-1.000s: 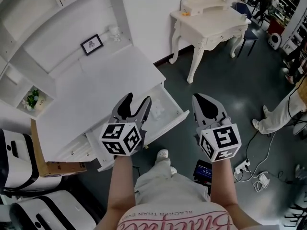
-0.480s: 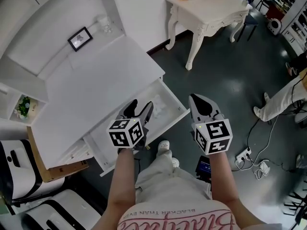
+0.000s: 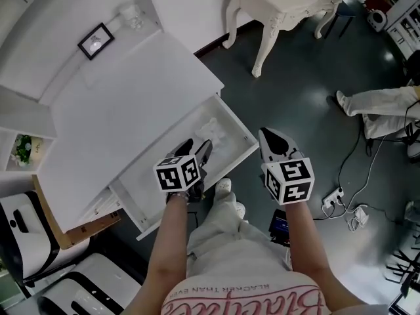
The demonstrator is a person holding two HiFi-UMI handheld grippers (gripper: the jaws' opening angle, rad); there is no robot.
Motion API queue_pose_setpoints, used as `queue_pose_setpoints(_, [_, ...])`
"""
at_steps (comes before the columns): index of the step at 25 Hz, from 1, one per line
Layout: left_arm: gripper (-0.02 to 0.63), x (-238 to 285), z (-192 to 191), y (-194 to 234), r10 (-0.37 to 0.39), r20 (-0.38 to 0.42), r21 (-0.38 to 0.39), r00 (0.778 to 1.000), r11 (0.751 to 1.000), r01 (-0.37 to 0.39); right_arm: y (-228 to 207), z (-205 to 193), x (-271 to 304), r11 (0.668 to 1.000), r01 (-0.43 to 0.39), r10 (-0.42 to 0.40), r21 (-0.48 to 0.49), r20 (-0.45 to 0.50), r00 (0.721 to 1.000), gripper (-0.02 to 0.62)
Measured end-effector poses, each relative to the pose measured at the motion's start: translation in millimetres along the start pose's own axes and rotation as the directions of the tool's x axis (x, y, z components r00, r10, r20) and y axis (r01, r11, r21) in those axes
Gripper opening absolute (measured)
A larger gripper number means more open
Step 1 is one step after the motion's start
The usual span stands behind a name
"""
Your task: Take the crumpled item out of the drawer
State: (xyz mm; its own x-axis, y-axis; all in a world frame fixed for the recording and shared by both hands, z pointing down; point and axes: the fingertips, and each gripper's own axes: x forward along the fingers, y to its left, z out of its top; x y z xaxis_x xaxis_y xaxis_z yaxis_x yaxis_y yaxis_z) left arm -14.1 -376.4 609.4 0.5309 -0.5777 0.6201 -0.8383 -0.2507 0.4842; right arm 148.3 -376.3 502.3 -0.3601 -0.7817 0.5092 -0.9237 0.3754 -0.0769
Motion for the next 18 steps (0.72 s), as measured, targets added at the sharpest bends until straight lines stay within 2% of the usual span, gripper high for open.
queue_pose_setpoints(5, [0.267, 29, -24, 23, -0.003, -0.063, -0.165, 0.998, 0.986, -0.007, 3, -14, 11, 1.000, -0.009, 0.009, -0.003, -0.049, 0.999, 0.006])
queue_pose_setpoints(10, [0.235, 57, -46, 45, 0.004, -0.102, -0.347, 0.995, 0.937, -0.039, 4, -25, 23, 1.000, -0.016, 0.014, -0.012, -0.092, 0.996, 0.006])
queue_pose_setpoints(18, [0.205, 93, -66, 53, 0.016, -0.173, -0.415, 0.985, 0.905, -0.087, -4, -29, 28, 0.998, -0.016, 0.007, -0.058, -0.143, 0.990, 0.006])
